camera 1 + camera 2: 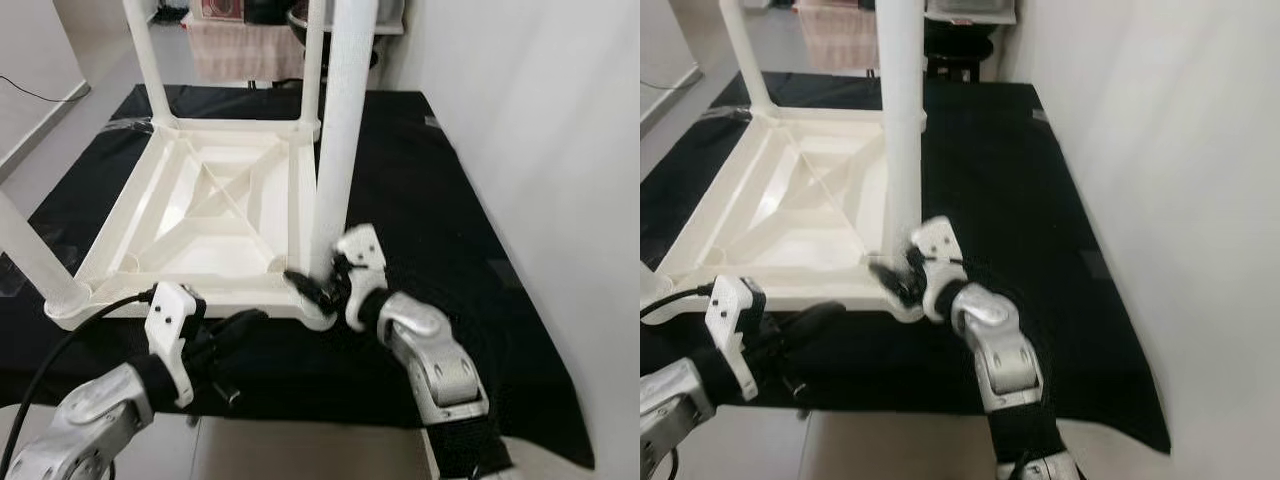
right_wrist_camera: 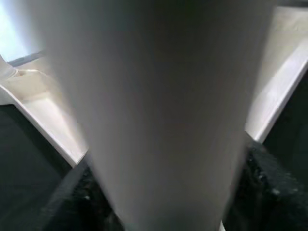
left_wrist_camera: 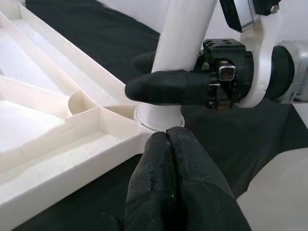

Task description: Building children table

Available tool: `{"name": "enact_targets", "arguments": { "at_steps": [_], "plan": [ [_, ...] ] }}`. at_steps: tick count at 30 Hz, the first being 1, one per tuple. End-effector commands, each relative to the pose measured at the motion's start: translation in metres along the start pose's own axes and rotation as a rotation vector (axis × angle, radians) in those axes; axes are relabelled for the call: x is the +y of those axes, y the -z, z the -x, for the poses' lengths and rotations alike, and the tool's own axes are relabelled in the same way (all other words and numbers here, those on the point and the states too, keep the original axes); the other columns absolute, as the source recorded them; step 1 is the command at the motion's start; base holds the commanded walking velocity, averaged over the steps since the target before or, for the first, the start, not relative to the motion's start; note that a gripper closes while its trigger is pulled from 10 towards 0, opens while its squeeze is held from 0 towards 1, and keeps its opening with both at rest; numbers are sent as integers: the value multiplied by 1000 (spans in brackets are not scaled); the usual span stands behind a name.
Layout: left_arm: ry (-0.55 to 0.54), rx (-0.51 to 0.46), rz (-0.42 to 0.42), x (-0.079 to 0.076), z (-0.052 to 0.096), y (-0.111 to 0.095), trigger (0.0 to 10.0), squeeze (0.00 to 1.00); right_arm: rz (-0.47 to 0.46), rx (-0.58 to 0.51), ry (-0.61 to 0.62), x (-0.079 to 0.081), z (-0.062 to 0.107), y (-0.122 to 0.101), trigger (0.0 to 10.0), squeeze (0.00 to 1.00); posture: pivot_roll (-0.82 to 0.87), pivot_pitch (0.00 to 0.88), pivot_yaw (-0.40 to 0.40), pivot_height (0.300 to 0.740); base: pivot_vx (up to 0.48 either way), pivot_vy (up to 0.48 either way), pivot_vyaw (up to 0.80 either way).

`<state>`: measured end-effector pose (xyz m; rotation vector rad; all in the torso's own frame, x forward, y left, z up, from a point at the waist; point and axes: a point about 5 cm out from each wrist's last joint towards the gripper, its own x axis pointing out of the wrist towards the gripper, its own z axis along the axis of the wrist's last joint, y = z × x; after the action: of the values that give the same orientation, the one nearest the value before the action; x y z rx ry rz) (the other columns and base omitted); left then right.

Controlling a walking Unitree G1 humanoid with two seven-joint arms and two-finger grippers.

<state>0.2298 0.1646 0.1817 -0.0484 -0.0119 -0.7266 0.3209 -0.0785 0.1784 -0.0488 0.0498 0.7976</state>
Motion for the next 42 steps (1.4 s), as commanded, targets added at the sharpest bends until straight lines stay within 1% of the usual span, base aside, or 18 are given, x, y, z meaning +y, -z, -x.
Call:
{"name": "enact_targets", "arguments": {
  "at_steps": [1, 4, 5, 6, 7, 16, 17, 18, 19, 30, 32, 33, 35, 36, 37, 39, 41, 42],
  "plan": [
    [5, 4, 6, -2, -1, 2, 10000, 0, 58, -83, -230, -8, 3, -26, 10000, 1000, 45, 175, -84, 740, 0, 0, 0],
    [4, 2, 6, -2, -2, 2, 10000, 0, 90, -87, -307, -13, 6, -32, 10000, 1000, 45, 175, -84, 740, 0, 0, 0],
    [4, 2, 7, -3, -2, 3, 10000, 0, 134, -71, -372, -19, 6, -36, 10000, 337, 46, 173, -84, 740, 0, 0, 0],
    [4, 2, 7, -3, -2, 3, 10000, 0, 134, -71, -372, -19, 6, -36, 10000, 337, 46, 173, -84, 740, 0, 0, 0],
    [4, 1, 7, -3, -2, 3, 10000, 0, 160, -57, -405, -23, 6, -37, 10000, 0, 46, 171, -83, 740, 0, 0, 0],
    [2, 1, 10, -5, -2, 4, 10000, 0, 232, 5, -563, -42, -9, -54, 10000, 0, 74, 166, -91, 740, 0, 0, 0],
    [1, 2, 10, -5, -2, 4, 10000, 0, 211, 0, -589, -43, -11, -58, 5137, 0, 79, 167, -92, 740, 0, 0, 0],
    [1, 2, 10, -5, -2, 4, 10000, 0, 211, 0, -589, -43, -11, -58, 5137, 0, 79, 167, -92, 740, 0, 0, 0],
    [1, 2, 11, -5, -2, 4, 10000, 0, 184, -4, -610, -46, -13, -62, 0, 0, 82, 167, -94, 740, 0, 0, 0],
    [1, 1, 12, -7, -1, 5, 10000, 0, 153, -5, -618, -61, -4, -58, 0, 0, 79, 169, -91, 740, 0, 0, 0],
    [2, 0, 13, -7, -1, 5, 10000, 0, 149, -17, -606, -65, 1, -56, 0, 0, 73, 168, -89, 740, 0, 0, 0],
    [4, -3, 15, -7, -1, 4, 10000, 0, 157, -53, -526, -75, 22, -48, 0, 0, 51, 179, -88, 740, 0, 0, 0],
    [4, -3, 15, -7, -1, 4, 10000, 0, 157, -53, -526, -75, 22, -48, 0, 0, 51, 179, -88, 740, 0, 0, 0],
    [4, -5, 15, -6, 0, 3, 10000, 0, 144, -62, -402, -76, 35, -37, 0, 0, 34, 188, -88, 740, 0, 0, 0],
    [4, -5, 15, -6, 0, 3, 10000, 0, 144, -62, -402, -76, 35, -37, 0, 0, 34, 188, -88, 740, 0, 0, 0],
    [5, -6, 15, -5, 2, 2, 10000, 0, 94, -30, -191, -64, 38, -18, 0, 0, 15, 192, -84, 740, 0, 0, 0],
    [6, -6, 15, -4, 3, 2, 10000, 0, 69, -11, -88, -57, 38, -10, 0, 0, 15, 192, -84, 740, 0, 0, 0],
    [7, -7, 16, -2, 4, 1, 10000, 0, -9, 81, 64, -25, 32, 20, 0, 0, -12, 203, -66, 740, 0, 0, 0]
  ]
}}
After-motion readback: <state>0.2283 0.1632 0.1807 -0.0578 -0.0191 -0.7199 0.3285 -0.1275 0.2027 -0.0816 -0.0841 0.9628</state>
